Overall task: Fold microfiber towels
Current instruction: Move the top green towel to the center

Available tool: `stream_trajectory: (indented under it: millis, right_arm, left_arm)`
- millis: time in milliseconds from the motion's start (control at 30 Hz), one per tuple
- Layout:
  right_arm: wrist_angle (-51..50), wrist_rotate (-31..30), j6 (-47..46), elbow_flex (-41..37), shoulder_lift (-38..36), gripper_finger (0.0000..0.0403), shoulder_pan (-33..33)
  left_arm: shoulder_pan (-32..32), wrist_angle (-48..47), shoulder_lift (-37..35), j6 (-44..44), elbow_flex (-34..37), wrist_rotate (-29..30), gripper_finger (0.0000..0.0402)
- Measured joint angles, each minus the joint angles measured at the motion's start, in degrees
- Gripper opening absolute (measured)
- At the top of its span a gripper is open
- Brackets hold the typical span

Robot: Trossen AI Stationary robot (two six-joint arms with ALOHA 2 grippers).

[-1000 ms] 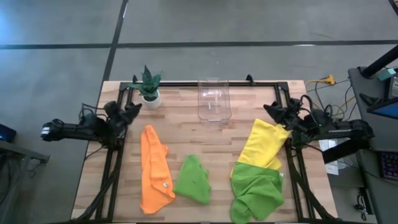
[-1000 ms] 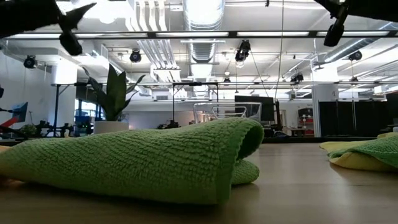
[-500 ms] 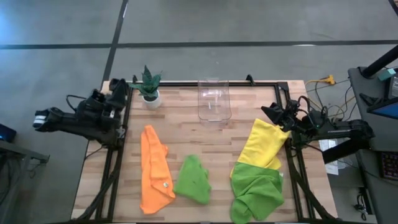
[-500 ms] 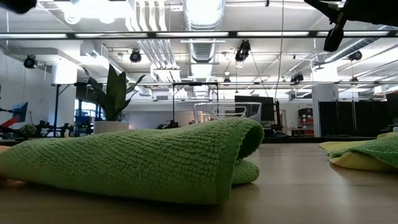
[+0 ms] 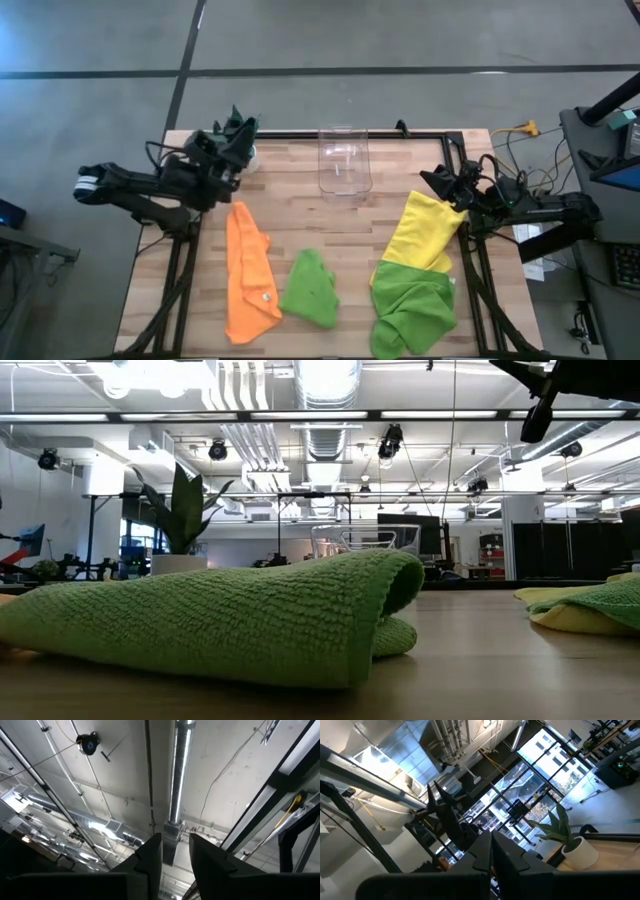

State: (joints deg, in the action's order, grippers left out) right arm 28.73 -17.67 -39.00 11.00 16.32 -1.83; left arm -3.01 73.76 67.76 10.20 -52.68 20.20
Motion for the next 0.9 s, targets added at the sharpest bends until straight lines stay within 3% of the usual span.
stream_trajectory:
  millis: [233, 900]
  right_arm:
    - [0.0, 0.0, 0.0, 0.0, 0.0, 0.0009, 0.0]
    - [0.0, 0.0, 0.0, 0.0, 0.0, 0.0009, -0.02]
  left_arm:
    - [0.0, -0.01, 3.3, 0.04, -2.87, -0.01, 0.0083]
    - [-0.02, -0.14, 3.11, 0.13, -2.68, -0.02, 0.0083]
